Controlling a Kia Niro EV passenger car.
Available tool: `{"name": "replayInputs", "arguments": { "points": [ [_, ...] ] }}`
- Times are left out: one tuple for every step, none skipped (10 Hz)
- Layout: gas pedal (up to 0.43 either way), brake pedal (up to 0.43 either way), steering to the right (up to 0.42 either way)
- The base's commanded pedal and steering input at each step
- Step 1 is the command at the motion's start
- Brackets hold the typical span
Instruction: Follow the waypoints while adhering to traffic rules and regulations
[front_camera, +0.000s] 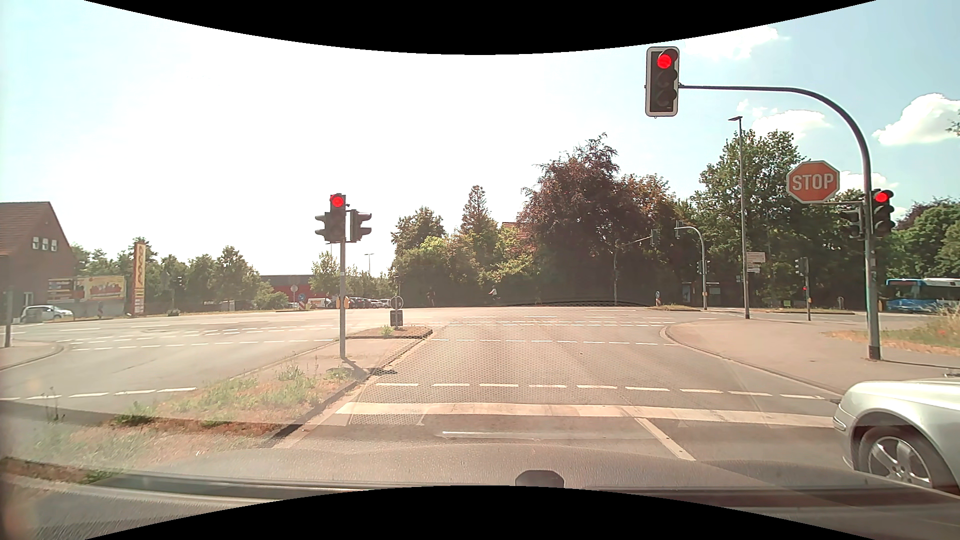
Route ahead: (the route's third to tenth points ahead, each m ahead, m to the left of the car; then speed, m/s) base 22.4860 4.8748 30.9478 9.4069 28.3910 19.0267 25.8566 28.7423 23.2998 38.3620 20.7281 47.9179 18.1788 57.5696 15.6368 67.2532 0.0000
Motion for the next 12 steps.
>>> {"name": "replayInputs", "arguments": {
  "points": [
    [0.000, 0.274, -0.031],
    [0.000, 0.274, -0.031],
    [0.000, 0.274, -0.031],
    [0.000, 0.274, -0.031],
    [0.000, 0.274, -0.031],
    [0.000, 0.274, -0.031],
    [0.000, 0.274, -0.031],
    [0.000, 0.274, -0.031],
    [0.000, 0.274, -0.031],
    [0.000, 0.274, -0.031],
    [0.000, 0.274, -0.031],
    [0.000, 0.274, -0.031]
  ]
}}
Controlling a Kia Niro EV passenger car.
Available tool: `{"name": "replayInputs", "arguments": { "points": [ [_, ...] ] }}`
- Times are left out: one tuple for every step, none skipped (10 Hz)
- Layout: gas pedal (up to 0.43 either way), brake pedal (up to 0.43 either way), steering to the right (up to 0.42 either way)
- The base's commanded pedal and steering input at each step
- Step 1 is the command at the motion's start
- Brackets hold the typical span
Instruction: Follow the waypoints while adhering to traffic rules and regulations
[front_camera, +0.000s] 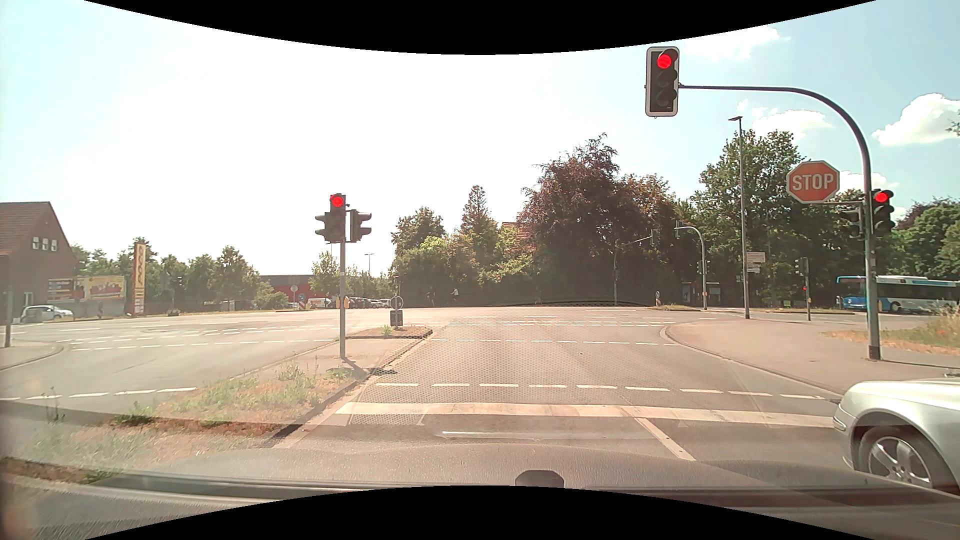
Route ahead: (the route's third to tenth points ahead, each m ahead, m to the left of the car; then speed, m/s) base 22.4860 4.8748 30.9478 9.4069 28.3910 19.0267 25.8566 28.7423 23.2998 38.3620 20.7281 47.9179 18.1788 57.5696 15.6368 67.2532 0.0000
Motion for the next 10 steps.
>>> {"name": "replayInputs", "arguments": {
  "points": [
    [0.000, 0.274, -0.031],
    [0.000, 0.274, -0.031],
    [0.000, 0.274, -0.032],
    [0.000, 0.274, -0.033],
    [0.000, 0.274, -0.034],
    [0.000, 0.274, -0.034],
    [0.000, 0.274, -0.034],
    [0.000, 0.274, -0.034],
    [0.000, 0.274, -0.034],
    [0.000, 0.274, -0.035]
  ]
}}
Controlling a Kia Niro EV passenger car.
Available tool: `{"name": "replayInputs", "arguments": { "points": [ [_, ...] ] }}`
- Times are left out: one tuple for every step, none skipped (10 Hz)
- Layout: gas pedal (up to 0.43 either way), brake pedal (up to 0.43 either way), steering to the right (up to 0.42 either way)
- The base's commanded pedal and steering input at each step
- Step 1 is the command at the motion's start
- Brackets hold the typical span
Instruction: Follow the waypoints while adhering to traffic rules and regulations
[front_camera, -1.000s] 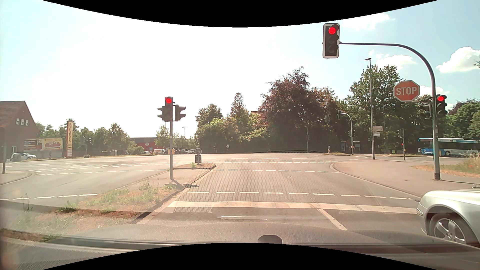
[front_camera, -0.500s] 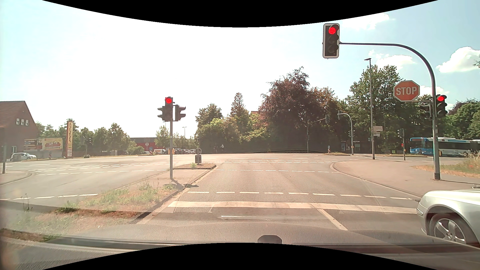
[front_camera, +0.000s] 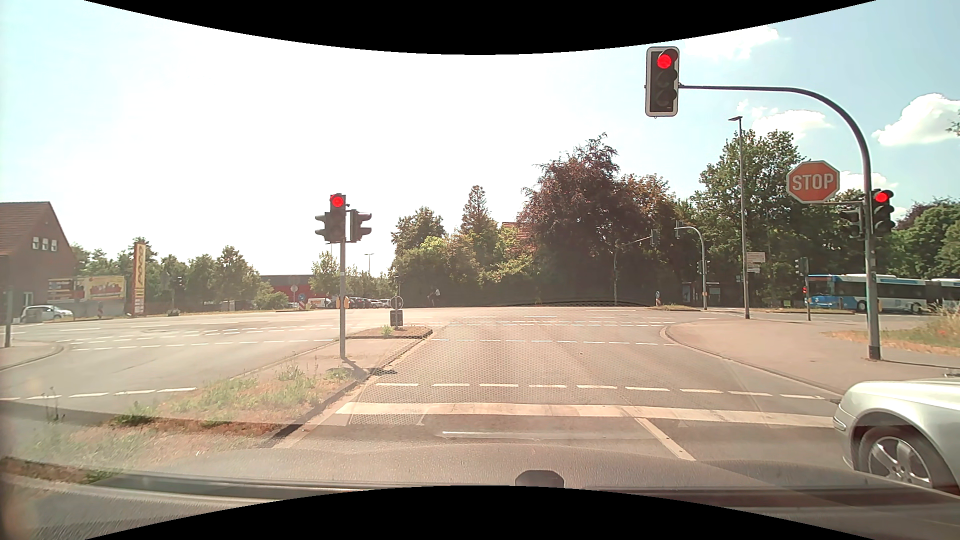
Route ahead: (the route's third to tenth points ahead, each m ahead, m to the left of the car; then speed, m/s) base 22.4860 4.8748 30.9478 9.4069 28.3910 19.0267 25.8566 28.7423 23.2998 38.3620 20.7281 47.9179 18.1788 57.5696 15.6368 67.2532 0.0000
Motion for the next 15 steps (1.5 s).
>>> {"name": "replayInputs", "arguments": {
  "points": [
    [0.000, 0.274, -0.036],
    [0.000, 0.274, -0.036],
    [0.000, 0.274, -0.036],
    [0.000, 0.274, -0.036],
    [0.000, 0.274, -0.036],
    [0.000, 0.274, -0.037],
    [0.000, 0.274, -0.037],
    [0.000, 0.274, -0.038],
    [0.000, 0.274, -0.038],
    [0.000, 0.274, -0.037],
    [0.000, 0.274, -0.038],
    [0.000, 0.274, -0.037],
    [0.000, 0.274, -0.038],
    [0.000, 0.274, -0.038],
    [0.000, 0.274, -0.038]
  ]
}}
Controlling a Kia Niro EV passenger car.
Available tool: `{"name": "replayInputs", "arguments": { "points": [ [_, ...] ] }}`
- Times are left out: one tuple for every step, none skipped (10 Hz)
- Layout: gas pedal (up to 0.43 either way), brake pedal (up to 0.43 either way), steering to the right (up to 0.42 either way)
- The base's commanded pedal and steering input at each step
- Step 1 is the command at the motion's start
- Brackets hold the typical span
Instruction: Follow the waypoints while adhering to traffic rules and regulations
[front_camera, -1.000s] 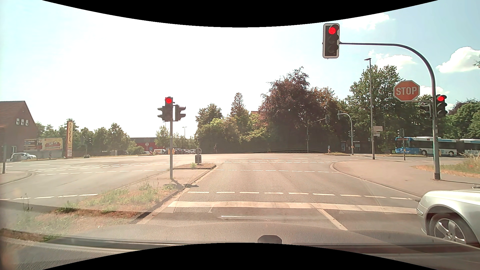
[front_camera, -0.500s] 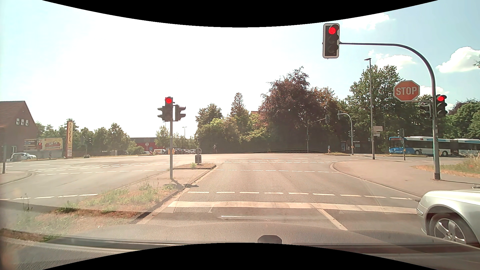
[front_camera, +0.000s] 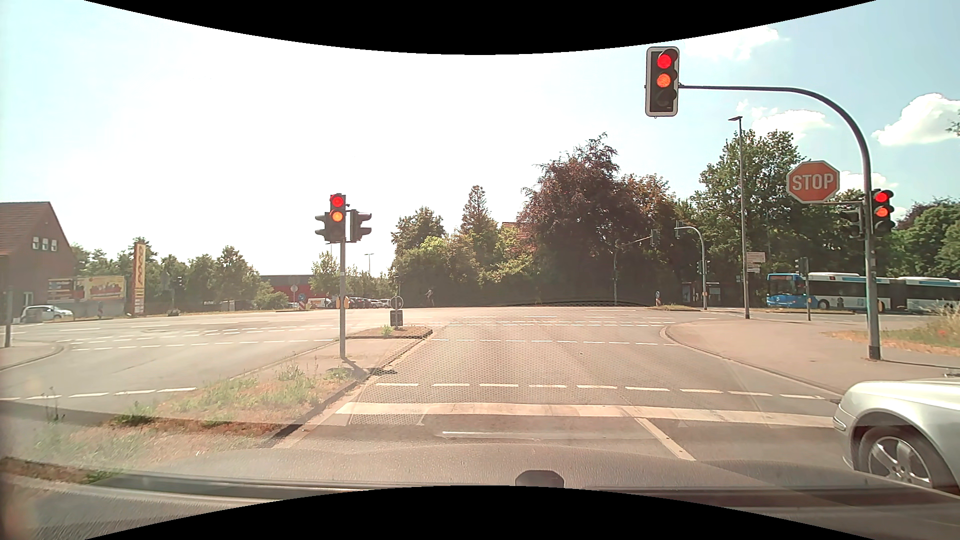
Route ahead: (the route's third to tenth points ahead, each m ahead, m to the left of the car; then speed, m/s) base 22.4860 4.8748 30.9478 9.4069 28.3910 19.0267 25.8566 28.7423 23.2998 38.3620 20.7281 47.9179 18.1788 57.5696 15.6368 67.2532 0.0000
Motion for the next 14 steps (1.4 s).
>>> {"name": "replayInputs", "arguments": {
  "points": [
    [0.000, 0.274, -0.038],
    [0.000, 0.262, -0.039],
    [0.000, 0.012, -0.039],
    [0.000, 0.012, -0.039],
    [0.000, 0.012, -0.040],
    [0.000, 0.012, -0.046],
    [0.157, 0.012, -0.053],
    [0.209, 0.012, -0.059],
    [0.248, 0.018, -0.065],
    [0.268, 0.018, -0.071],
    [0.280, 0.012, -0.076],
    [0.299, 0.012, -0.080],
    [0.311, 0.012, -0.080],
    [0.319, 0.012, -0.079]
  ]
}}
